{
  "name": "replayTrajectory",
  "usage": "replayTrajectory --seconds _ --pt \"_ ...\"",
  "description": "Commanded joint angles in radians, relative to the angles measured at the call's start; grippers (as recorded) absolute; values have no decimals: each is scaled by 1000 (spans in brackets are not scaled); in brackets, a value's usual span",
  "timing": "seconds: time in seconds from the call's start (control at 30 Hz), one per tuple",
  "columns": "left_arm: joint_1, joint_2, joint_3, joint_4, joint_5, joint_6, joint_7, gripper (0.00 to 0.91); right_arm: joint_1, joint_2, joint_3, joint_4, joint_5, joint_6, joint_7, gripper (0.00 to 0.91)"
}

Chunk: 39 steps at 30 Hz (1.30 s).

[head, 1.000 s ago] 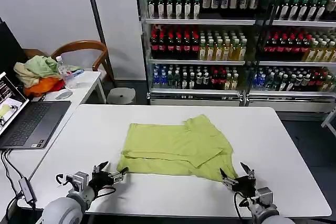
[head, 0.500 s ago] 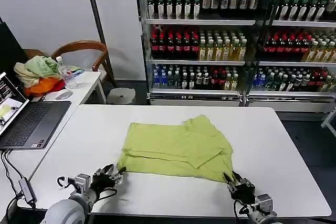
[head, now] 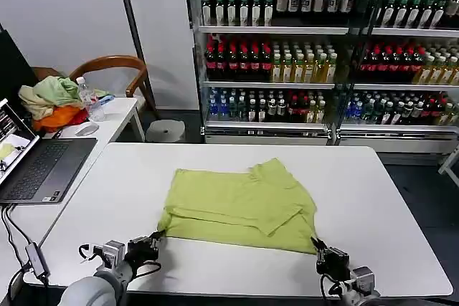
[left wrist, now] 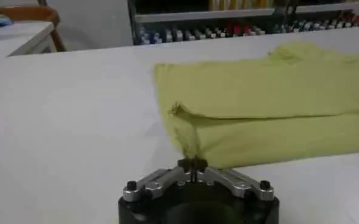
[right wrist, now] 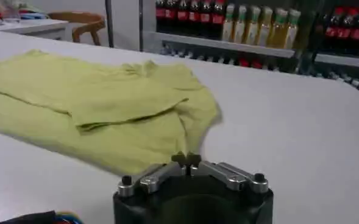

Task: Fold and organize the clothes.

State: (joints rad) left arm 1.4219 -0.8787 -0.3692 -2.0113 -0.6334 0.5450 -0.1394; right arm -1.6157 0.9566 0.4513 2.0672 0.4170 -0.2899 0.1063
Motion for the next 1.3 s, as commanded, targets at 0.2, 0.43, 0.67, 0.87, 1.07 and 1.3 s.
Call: replayTrajectory --seconds 0.2,0.43,0.67,0.87,1.07,1.3 --pt "326 -3 -176 -195 46 -29 -4 40 -266 -16 117 117 -76 36 -29 0" --pt "434 -2 -226 -244 58 -38 -3 40 -291 -21 134 138 -89 48 -33 0" --pt "476 -13 -210 -270 136 -26 -4 907 -288 -10 106 142 -131 42 -34 907" --pt "457 -2 -229 -306 172 -18 -10 907 -286 -16 145 215 -70 19 -26 907" --pt "425 9 -252 -367 148 -34 -6 907 -160 -39 166 218 81 -6 10 907" --pt "227 55 -227 -282 101 -98 25 907 211 -39 5 38 107 -50 45 907"
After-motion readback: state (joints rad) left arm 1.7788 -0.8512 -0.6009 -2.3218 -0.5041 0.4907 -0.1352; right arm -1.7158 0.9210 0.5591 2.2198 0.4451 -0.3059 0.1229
